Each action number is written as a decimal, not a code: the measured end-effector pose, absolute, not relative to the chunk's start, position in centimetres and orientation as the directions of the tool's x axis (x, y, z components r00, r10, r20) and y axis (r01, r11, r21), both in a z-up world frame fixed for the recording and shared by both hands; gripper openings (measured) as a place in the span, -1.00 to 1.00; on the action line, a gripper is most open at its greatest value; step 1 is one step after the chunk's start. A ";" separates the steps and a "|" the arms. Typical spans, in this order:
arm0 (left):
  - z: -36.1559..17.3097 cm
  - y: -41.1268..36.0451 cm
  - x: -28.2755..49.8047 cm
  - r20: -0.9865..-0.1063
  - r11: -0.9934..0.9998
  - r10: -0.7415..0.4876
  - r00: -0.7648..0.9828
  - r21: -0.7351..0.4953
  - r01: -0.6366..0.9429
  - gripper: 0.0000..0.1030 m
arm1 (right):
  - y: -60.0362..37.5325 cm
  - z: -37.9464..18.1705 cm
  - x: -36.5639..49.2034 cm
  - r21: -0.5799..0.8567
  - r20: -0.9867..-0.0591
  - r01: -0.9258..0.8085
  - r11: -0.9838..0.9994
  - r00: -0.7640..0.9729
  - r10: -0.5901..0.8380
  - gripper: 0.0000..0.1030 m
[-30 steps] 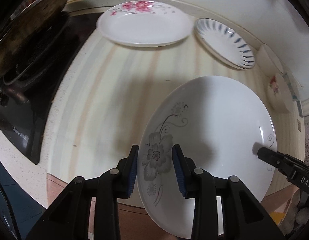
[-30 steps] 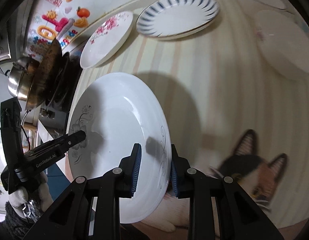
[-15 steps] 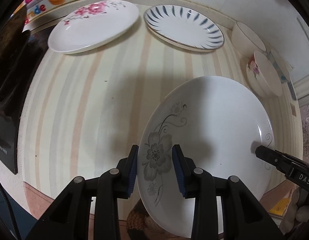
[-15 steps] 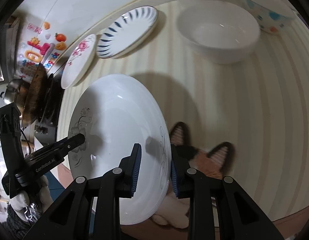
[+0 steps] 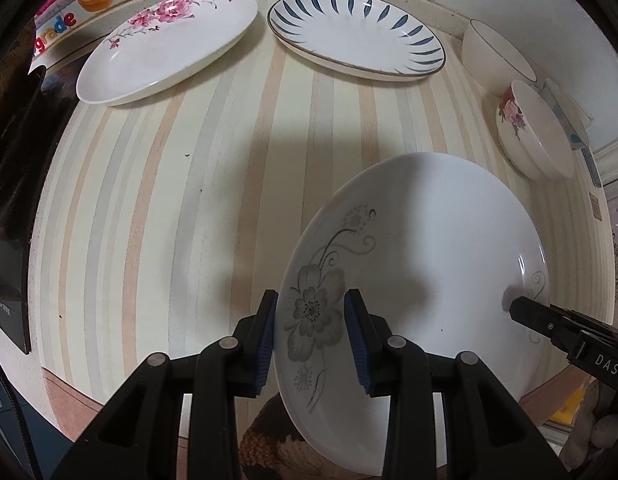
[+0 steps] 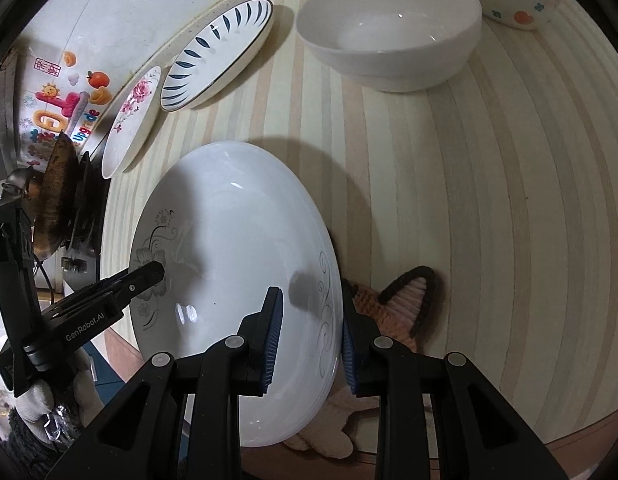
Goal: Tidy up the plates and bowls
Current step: 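Lift the grey-flower plate with both grippers off the cloth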
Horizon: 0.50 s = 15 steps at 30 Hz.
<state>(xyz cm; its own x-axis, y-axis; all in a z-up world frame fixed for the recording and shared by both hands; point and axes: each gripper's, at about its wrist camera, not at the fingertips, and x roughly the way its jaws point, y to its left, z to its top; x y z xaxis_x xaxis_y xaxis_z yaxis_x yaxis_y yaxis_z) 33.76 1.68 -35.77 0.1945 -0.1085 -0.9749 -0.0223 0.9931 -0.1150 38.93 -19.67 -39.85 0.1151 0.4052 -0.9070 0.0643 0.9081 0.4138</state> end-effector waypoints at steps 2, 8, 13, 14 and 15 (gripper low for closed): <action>-36.1 1.5 33.9 -0.977 0.993 -0.108 0.186 -0.114 -0.024 -0.40 | -19.7 -40.0 38.9 0.411 -0.908 0.065 0.909 0.112 0.403 -0.43; -36.5 0.9 34.2 -0.978 0.995 -0.093 0.184 -0.097 -0.017 -0.40 | -19.6 -40.1 38.8 0.404 -0.912 0.067 0.912 0.105 0.397 -0.43; -34.3 1.4 34.4 -0.970 0.994 -0.102 0.223 -0.110 -0.027 -0.40 | -19.9 -40.1 39.1 0.421 -0.907 0.073 0.904 0.065 0.417 -0.41; -33.3 1.6 34.5 -0.965 0.993 -0.102 0.240 -0.112 -0.029 -0.40 | -20.2 -39.5 39.1 0.420 -0.906 0.067 0.905 0.076 0.416 -0.41; -32.3 2.0 34.7 -0.961 0.993 -0.103 0.258 -0.115 -0.033 -0.39 | -20.5 -38.4 39.3 0.411 -0.910 0.053 0.910 0.088 0.406 -0.41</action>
